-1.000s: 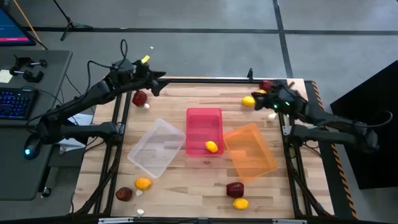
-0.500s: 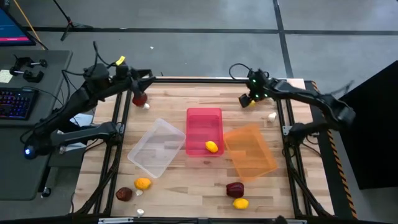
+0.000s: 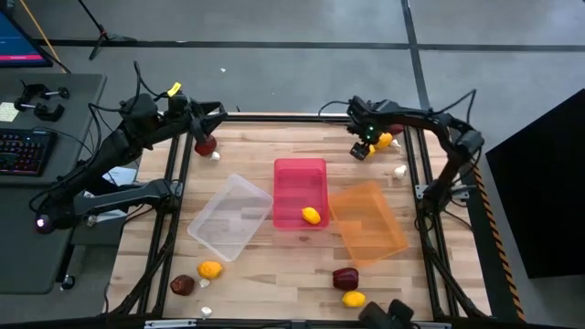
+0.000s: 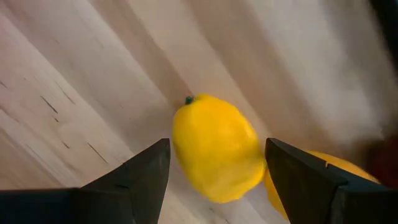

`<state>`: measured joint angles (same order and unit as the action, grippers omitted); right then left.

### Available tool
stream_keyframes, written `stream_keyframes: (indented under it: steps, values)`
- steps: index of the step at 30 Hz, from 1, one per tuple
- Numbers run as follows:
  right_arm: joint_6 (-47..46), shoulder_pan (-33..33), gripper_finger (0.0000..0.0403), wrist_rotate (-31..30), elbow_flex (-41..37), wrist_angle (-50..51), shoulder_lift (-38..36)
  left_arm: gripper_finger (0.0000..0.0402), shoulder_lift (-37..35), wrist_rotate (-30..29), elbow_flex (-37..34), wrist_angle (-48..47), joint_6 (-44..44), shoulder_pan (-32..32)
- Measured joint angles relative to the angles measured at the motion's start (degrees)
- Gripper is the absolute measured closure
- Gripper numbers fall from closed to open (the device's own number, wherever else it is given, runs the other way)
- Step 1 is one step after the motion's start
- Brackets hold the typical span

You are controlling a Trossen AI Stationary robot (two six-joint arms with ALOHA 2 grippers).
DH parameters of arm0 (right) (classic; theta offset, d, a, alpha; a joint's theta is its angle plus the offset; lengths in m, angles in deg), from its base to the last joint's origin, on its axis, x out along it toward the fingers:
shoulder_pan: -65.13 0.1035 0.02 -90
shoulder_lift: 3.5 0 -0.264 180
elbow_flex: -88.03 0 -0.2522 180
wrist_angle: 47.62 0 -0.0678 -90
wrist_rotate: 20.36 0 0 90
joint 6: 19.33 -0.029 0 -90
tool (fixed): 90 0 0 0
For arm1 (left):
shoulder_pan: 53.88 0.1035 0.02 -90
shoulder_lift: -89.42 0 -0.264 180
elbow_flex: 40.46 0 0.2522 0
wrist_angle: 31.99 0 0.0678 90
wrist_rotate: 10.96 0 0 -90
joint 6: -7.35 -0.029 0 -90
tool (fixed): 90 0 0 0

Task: Sort produce into baskets
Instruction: Put the yellow lemon into the red bin

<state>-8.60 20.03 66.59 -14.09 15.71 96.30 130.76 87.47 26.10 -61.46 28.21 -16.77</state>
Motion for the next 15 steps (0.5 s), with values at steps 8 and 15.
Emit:
stream_keyframes:
  steps: [8, 15]
  values:
    - [1.3, 0.02, 0.015, 0.22, -0.09, 0.82, 6.22, 0.0104, 0.0, -0.02, 0.0, 0.04, 0.15, 0.0]
    - [-1.51, 0.89, 0.0243, 1.29, 0.49, 5.74, 2.98, 0.0104, 0.0, -0.24, 0.0, 1.14, -0.5, 0.02]
